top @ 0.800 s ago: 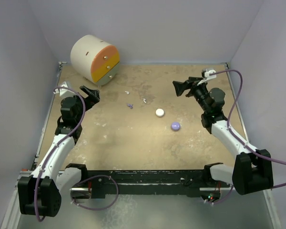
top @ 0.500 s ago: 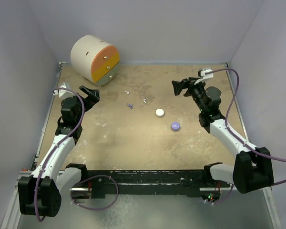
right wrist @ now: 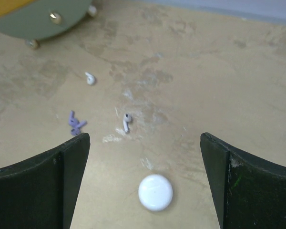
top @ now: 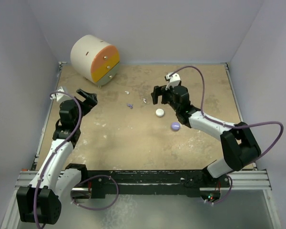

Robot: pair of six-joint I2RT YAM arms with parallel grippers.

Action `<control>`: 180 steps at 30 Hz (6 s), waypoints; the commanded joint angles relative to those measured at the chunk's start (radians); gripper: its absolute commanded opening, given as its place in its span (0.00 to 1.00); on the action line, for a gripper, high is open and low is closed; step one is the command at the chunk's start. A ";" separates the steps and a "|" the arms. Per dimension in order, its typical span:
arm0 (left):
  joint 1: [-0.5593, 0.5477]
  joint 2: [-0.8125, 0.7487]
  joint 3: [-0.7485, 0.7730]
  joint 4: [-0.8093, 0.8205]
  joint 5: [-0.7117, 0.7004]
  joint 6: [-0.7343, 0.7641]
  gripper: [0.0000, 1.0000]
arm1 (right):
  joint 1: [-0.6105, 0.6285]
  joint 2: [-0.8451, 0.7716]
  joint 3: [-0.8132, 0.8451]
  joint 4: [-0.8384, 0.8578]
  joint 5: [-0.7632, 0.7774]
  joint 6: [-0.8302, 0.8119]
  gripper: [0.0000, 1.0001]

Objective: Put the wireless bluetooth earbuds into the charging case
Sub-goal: Pick up the charging case at the center of the board.

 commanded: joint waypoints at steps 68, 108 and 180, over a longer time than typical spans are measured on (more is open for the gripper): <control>-0.190 0.166 -0.022 0.170 0.099 0.020 0.95 | 0.080 0.304 0.088 -0.366 0.149 0.112 0.27; -0.305 0.526 -0.281 1.164 0.318 -0.337 0.62 | 0.228 0.168 0.086 0.058 -0.405 -0.282 0.00; -0.424 0.666 -0.300 1.379 0.099 -0.347 0.00 | 0.243 0.081 0.055 0.119 -0.416 -0.088 0.90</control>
